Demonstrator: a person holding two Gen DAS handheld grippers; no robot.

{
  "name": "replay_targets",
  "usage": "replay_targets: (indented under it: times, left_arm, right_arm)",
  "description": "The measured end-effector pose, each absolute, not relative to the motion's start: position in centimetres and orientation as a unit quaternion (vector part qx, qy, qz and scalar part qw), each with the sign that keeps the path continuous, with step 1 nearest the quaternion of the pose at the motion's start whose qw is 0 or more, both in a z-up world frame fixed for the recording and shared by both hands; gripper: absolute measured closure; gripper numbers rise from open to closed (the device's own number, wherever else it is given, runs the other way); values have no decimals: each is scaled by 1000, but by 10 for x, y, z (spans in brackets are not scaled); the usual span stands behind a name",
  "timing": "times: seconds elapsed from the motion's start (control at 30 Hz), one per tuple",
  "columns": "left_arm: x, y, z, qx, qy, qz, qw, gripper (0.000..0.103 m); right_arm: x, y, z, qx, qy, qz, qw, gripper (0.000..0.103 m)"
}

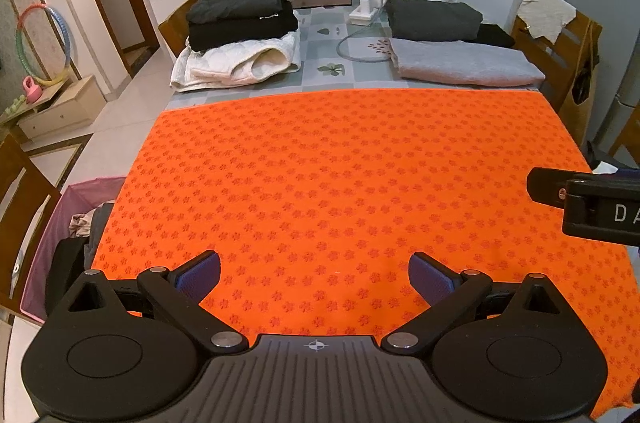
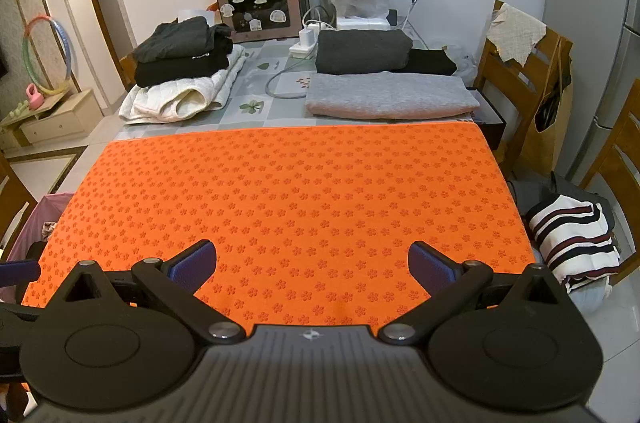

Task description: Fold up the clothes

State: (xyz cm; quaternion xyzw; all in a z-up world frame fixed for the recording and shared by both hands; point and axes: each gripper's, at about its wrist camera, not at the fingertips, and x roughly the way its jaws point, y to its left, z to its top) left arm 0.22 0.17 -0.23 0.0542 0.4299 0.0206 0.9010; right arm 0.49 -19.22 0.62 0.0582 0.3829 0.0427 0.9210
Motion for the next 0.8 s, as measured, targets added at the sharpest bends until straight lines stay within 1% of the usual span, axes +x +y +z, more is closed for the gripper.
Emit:
replay_targets:
  times: [0.8]
  left_arm:
    - [5,2,0,50,436,23,898,3]
  right_arm:
    - [6,-194,6,67,382,50,920,0]
